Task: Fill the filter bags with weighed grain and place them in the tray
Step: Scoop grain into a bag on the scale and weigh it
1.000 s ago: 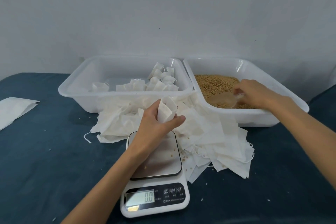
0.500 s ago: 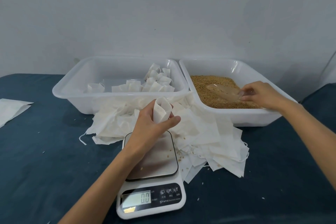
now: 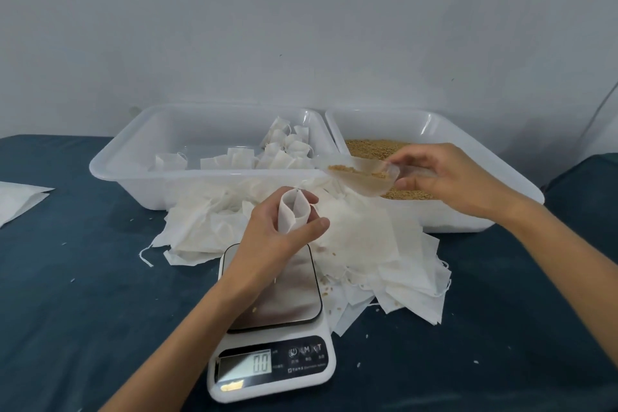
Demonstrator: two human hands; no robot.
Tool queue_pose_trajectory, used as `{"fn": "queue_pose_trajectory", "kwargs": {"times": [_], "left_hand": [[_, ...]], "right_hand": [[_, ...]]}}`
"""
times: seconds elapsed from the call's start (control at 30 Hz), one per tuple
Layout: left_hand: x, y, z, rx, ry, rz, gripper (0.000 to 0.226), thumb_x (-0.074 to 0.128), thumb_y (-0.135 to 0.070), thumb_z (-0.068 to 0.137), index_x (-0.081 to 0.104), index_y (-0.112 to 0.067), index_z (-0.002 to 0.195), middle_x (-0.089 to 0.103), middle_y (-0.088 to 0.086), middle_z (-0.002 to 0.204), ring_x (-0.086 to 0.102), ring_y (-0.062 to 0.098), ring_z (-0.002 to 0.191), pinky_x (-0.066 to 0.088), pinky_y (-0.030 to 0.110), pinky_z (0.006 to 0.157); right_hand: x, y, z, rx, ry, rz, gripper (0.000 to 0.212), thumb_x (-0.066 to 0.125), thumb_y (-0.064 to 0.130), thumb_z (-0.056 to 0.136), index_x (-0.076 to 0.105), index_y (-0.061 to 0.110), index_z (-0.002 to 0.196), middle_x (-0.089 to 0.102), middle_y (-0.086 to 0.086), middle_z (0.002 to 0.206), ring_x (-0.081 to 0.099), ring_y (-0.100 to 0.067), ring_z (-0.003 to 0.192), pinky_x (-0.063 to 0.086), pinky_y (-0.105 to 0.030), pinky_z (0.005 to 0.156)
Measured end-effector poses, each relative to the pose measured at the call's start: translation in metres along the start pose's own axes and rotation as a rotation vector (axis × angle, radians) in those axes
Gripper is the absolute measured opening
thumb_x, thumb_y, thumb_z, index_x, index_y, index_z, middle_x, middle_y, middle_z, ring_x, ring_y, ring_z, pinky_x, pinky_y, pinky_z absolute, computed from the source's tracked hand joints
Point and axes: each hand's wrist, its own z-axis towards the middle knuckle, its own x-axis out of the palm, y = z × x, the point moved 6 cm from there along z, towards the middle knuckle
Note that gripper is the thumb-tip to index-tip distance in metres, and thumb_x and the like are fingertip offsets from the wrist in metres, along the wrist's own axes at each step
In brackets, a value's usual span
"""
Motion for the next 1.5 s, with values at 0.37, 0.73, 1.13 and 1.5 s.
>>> {"fn": "queue_pose_trajectory", "kwargs": {"times": [0.37, 0.73, 1.13, 1.5], "left_hand": [[-0.013, 0.005, -0.010, -0.045, 0.005, 0.014, 0.024, 0.079, -0.009, 0.090, 0.065, -0.004, 0.109, 0.073, 0.015, 0.101, 0.069, 0.037, 0.101, 0.053, 0.053, 0.097], [-0.009, 0.010, -0.009, -0.084, 0.081, -0.012, 0.029, 0.082, -0.004, 0.085, 0.065, -0.001, 0.108, 0.071, 0.015, 0.097, 0.067, 0.016, 0.089, 0.057, 0.030, 0.085], [-0.006, 0.013, -0.009, -0.097, 0.116, -0.105, 0.030, 0.079, -0.004, 0.089, 0.066, -0.004, 0.115, 0.071, 0.004, 0.095, 0.065, 0.015, 0.090, 0.054, 0.030, 0.086], [-0.006, 0.015, -0.008, -0.106, 0.100, -0.073, 0.030, 0.081, -0.005, 0.087, 0.067, -0.009, 0.113, 0.071, 0.003, 0.093, 0.067, 0.016, 0.089, 0.059, 0.045, 0.091]], "right_hand": [[0.008, 0.061, -0.005, -0.158, -0.005, -0.432, 0.032, 0.079, 0.019, 0.083, 0.072, 0.031, 0.112, 0.069, 0.026, 0.102, 0.057, 0.019, 0.102, 0.034, 0.003, 0.085], [0.011, 0.083, -0.002, -0.275, -0.048, -0.676, 0.032, 0.076, 0.016, 0.086, 0.073, 0.019, 0.117, 0.069, 0.008, 0.104, 0.055, -0.006, 0.095, 0.032, -0.046, 0.114], [0.020, 0.098, -0.002, -0.367, -0.063, -0.869, 0.033, 0.077, 0.002, 0.084, 0.074, 0.009, 0.116, 0.071, -0.011, 0.107, 0.064, -0.038, 0.103, 0.024, -0.058, 0.118], [0.023, 0.102, -0.006, -0.380, -0.079, -0.908, 0.033, 0.075, -0.002, 0.084, 0.074, 0.006, 0.116, 0.070, -0.014, 0.106, 0.065, -0.040, 0.102, 0.023, -0.059, 0.118]]}}
